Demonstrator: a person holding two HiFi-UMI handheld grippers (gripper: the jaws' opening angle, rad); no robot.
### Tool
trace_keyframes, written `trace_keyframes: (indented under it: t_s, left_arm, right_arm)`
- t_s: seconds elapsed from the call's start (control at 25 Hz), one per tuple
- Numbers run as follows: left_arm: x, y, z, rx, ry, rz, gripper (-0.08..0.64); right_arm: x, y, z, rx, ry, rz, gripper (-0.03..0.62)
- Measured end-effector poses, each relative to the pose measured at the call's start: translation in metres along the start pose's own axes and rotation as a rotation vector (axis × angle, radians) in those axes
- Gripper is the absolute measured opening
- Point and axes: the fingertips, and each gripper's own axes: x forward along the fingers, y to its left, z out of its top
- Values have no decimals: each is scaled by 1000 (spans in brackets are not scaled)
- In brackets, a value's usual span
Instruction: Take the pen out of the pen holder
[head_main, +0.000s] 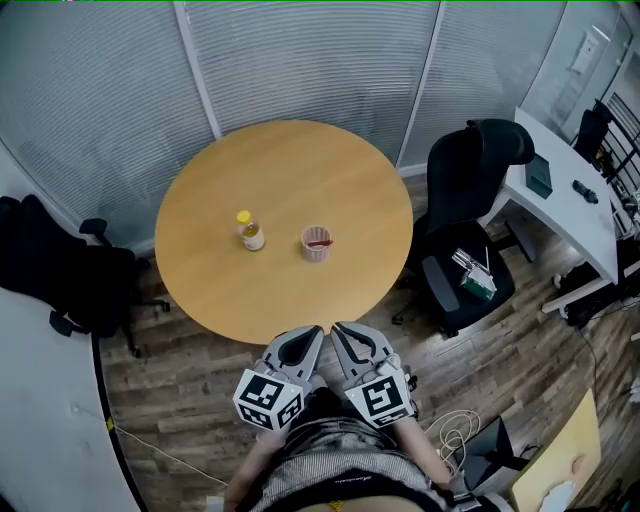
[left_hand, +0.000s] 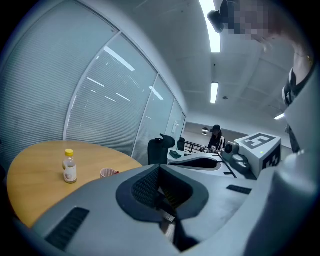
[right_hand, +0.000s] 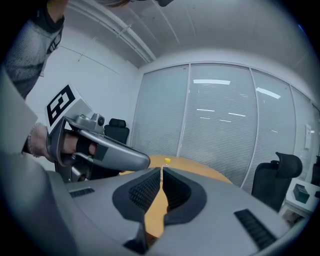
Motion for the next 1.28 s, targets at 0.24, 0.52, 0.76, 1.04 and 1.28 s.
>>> trace_keyframes:
  t_s: [0.24,0.52,0.76,1.04,1.28]
  left_arm:
    - [-3,18,4,7,5,-11,5]
    - [-4,34,5,-5,7,4,5]
    - [9,53,9,-16,4,24,5]
    - [43,72,25,-7,4,38,5]
    - [75,96,42,-7,3,49,5]
  right_arm:
    - [15,2,4,62,-9,-33,28]
    - [30,1,6,75,-3,-25,29]
    - [50,-11,7,47,4,0,29]
    - [76,-43,12,77,-20,17,29]
    - [106,-73,20,38,-17,42,28]
